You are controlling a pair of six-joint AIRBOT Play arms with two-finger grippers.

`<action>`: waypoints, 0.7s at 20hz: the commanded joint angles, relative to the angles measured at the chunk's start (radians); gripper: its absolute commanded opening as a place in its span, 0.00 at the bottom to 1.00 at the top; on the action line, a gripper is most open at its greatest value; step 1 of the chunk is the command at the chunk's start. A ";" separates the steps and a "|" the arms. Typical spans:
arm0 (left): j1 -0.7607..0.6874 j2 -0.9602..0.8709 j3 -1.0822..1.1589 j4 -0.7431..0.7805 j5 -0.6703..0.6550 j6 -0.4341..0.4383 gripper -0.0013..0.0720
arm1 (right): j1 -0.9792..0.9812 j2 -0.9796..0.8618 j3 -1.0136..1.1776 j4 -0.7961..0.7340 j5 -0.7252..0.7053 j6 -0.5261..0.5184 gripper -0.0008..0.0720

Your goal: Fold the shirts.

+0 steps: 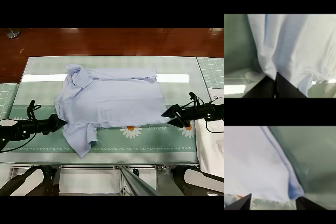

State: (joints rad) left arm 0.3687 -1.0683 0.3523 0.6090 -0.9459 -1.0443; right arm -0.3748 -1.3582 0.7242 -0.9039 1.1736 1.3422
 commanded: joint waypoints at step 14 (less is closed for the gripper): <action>-0.002 0.053 1.012 -0.270 -0.164 0.057 0.04 | 0.217 -0.118 1.399 -0.045 0.256 0.167 0.04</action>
State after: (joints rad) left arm 0.3660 -1.0321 1.0626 0.3561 -1.1015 -0.9424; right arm -0.1631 -1.4773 1.7393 -0.9180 1.3411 1.4433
